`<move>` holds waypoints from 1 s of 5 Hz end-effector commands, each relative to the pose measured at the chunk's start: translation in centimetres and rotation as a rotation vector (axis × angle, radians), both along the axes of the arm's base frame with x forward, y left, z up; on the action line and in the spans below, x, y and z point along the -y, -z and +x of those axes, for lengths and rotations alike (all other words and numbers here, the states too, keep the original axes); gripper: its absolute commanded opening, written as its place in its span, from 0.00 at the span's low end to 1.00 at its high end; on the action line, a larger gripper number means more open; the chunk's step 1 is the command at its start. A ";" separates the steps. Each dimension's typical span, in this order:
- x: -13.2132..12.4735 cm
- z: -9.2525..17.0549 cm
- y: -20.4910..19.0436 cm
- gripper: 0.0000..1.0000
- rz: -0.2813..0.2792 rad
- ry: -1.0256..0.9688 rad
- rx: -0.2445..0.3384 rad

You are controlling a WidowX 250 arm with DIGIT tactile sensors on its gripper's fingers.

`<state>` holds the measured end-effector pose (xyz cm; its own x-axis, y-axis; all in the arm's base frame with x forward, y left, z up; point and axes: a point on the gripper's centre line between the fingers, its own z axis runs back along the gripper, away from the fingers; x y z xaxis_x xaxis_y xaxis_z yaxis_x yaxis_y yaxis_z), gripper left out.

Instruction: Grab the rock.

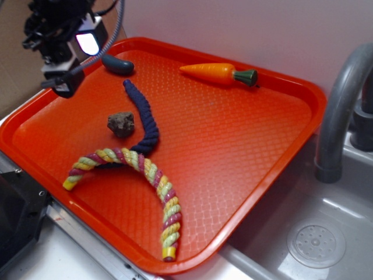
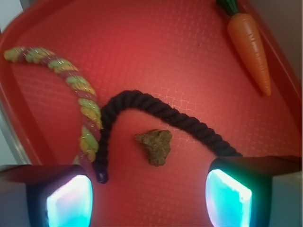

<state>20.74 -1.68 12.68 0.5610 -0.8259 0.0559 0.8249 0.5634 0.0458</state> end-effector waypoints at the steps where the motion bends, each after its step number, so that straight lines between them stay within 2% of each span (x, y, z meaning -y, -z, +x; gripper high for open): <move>1: 0.7 0.9 3.1 1.00 0.079 0.036 -0.036; 3: 0.7 0.9 7.0 1.00 0.134 0.022 -0.145; 4: 1.8 0.5 9.1 1.00 0.173 0.063 -0.187; 5: 2.1 0.4 10.2 1.00 0.181 0.066 -0.229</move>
